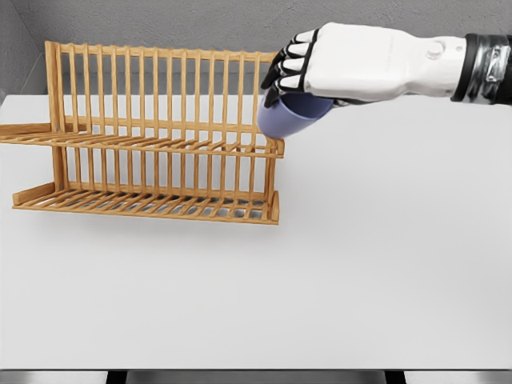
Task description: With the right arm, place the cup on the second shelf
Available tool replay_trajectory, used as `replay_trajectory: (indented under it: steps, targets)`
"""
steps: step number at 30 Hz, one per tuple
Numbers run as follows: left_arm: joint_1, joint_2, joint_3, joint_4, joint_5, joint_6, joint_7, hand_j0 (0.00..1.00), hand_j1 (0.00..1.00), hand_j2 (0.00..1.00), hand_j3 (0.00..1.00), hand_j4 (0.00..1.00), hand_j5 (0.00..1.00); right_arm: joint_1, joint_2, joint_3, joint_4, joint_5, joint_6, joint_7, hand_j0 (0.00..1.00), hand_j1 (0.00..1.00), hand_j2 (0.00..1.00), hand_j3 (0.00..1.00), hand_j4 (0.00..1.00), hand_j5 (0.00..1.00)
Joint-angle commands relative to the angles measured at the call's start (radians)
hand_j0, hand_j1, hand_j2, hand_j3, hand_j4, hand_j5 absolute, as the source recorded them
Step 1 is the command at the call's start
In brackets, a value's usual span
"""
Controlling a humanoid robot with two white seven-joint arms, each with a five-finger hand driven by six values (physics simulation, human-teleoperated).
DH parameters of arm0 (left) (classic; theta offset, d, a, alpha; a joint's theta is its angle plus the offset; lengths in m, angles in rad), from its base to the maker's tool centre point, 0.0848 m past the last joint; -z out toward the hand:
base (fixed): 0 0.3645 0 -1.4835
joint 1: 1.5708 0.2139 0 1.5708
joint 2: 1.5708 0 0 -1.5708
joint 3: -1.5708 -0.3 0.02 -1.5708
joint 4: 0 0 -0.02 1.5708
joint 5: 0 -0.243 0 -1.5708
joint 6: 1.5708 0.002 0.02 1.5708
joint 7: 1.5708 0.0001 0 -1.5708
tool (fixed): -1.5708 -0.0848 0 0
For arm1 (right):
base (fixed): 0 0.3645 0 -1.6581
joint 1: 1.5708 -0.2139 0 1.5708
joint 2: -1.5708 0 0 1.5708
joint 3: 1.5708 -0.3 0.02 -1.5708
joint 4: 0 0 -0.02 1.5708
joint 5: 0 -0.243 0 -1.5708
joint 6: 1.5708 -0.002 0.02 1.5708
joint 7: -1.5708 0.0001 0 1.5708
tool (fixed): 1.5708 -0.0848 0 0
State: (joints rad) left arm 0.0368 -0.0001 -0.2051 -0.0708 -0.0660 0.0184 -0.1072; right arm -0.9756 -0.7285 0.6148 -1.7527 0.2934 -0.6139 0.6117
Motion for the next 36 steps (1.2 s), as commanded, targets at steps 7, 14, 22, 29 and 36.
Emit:
replay_trajectory:
  steps: [7, 14, 22, 29, 36]
  targets:
    - [0.0, 0.0, 0.0, 0.0, 0.0, 0.0, 0.0, 1.0, 1.0, 1.0, 1.0, 1.0, 1.0, -0.006, 0.049, 0.049, -0.001, 0.0, 0.003, -0.001, 0.65, 0.65, 0.65, 0.65, 0.65, 0.65]
    - [0.0, 0.0, 0.0, 0.0, 0.0, 0.0, 0.0, 1.0, 1.0, 1.0, 1.0, 1.0, 1.0, -0.006, 0.066, 0.109, 0.001, 0.029, 0.003, -0.001, 0.65, 0.65, 0.65, 0.65, 0.65, 0.65]
    - [0.0, 0.0, 0.0, 0.0, 0.0, 0.0, 0.0, 1.0, 1.0, 1.0, 1.0, 1.0, 1.0, -0.023, 0.08, 0.138, 0.006, 0.076, 0.009, -0.001, 0.65, 0.65, 0.65, 0.65, 0.65, 0.65]
    - [0.0, 0.0, 0.001, 0.0, 0.0, 0.0, 0.0, 1.0, 1.0, 1.0, 1.0, 1.0, 1.0, -0.025, 0.078, 0.138, 0.009, 0.139, 0.065, -0.001, 0.65, 0.65, 0.65, 0.65, 0.65, 0.65]
    - [0.0, 0.0, 0.0, 0.0, 0.0, 0.0, 0.0, 1.0, 1.0, 1.0, 1.0, 1.0, 1.0, -0.026, 0.09, 0.154, 0.002, 0.138, 0.094, -0.001, 1.0, 1.0, 1.0, 1.0, 1.0, 1.0]
